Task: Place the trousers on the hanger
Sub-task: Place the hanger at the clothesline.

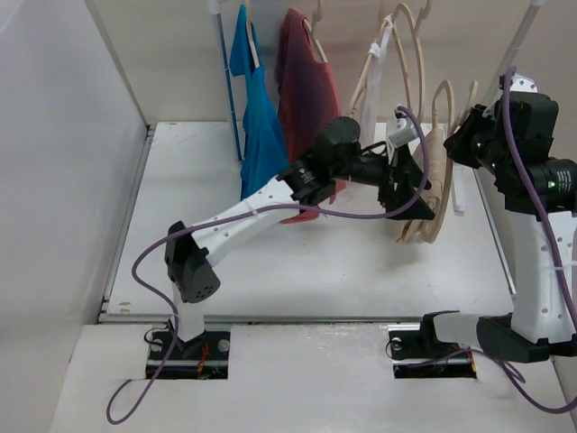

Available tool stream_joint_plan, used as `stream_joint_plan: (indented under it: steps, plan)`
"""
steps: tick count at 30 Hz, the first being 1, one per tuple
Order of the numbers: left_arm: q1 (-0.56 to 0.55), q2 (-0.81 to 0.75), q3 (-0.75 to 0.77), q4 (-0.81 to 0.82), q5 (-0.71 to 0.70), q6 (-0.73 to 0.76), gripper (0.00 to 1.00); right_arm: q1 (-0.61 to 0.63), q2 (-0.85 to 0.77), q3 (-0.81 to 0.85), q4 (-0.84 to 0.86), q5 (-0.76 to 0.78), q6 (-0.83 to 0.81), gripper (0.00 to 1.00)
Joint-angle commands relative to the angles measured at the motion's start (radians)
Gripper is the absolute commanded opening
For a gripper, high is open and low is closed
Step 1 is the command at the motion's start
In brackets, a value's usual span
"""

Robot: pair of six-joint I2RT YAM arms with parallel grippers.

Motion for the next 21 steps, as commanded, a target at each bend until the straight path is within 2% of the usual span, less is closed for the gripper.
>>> stream_joint_plan:
  steps: [1, 5, 13, 14, 19, 21]
  plan:
    - [-0.031, 0.019, 0.07, 0.147, -0.006, -0.122, 0.99, -0.006, -0.046, 0.001, 0.168, -0.011, 0.022, 0.0]
    - [-0.073, 0.059, 0.104, 0.124, -0.086, -0.122, 0.99, -0.006, -0.057, -0.022, 0.178, -0.033, 0.031, 0.0]
    - [-0.073, 0.107, 0.113, 0.162, -0.063, -0.183, 0.99, -0.006, -0.11, -0.145, 0.236, -0.055, 0.06, 0.0]
    - [-0.082, 0.116, 0.113, 0.162, -0.063, -0.184, 0.96, -0.006, -0.123, -0.169, 0.236, -0.067, 0.06, 0.0]
    - [-0.082, 0.116, 0.063, 0.13, -0.02, -0.209, 0.23, -0.006, -0.132, -0.182, 0.248, -0.067, 0.06, 0.0]
    - [-0.082, 0.116, 0.05, 0.13, -0.006, -0.245, 0.2, -0.006, -0.132, -0.182, 0.248, -0.067, 0.06, 0.0]
